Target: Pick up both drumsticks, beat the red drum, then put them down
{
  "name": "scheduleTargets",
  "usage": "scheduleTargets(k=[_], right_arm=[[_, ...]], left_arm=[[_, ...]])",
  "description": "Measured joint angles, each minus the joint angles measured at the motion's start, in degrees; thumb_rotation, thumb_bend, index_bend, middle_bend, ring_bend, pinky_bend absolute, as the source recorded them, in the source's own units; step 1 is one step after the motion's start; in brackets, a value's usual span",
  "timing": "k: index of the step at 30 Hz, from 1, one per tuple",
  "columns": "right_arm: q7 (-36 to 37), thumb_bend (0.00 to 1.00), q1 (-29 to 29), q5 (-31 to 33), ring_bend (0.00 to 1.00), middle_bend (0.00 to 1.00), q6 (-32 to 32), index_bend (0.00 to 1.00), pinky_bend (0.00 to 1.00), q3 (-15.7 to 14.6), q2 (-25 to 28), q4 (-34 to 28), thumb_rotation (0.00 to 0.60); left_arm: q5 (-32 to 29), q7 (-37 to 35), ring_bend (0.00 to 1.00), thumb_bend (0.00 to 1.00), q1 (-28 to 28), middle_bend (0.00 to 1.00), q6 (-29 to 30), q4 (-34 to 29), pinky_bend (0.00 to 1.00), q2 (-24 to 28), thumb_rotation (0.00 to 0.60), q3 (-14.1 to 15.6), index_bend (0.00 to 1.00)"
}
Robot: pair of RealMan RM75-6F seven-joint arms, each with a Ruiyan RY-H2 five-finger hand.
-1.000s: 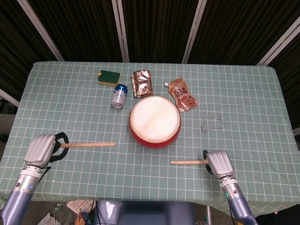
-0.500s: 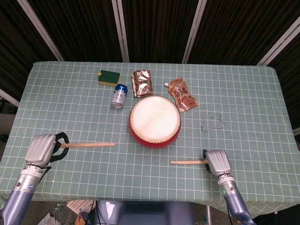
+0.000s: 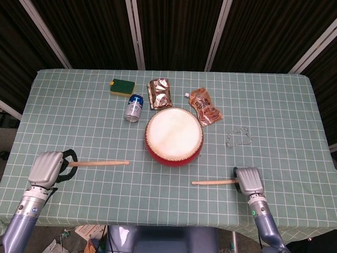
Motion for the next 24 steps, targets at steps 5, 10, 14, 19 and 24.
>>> scheduleTargets(k=[5,10,14,19,24], right_arm=[[0.45,0.35,0.12,0.58,1.0,1.0,0.23,0.5,1.0,0.04,0.26,0.51,0.6],[0.57,0.38,0.21,1.32,1.0,1.0,0.23,0.61,1.0,-0.09,0.61,0.85,0.6],[0.54,0.44,0.23,2.09,1.0,1.0,-0.1,0.8,1.0,-0.41,0.62,1.38,0.6],[1.18,0.51,0.19,2.44,1.0,1.0,-0.36,0.89,1.0,-0.75,0.8,1.49,0.6],[2.07,0.57,0.33,2.23,1.0,1.0,-0.44,0.91,1.0,-0.59,2.46,-0.71,0.6]], left_arm=[[0.09,0.26,1.0,0.56,0.06,1.0,-0.02,-0.09,1.0,-0.12,0.6,0.04,0.79],[-0.03,0.35,1.0,0.56,0.09,1.0,-0.07,-0.09,1.0,-0.17,0.6,-0.03,0.79],[-0.07,0.39,1.0,0.56,0.1,1.0,-0.13,-0.08,1.0,-0.19,0.6,-0.06,0.79],[-0.21,0.49,1.0,0.56,0.1,1.0,-0.3,0.06,1.0,-0.27,0.6,-0.06,0.79],[-0.28,0.61,1.0,0.56,0.11,1.0,-0.36,0.14,1.0,-0.33,0.6,-0.07,0.79]])
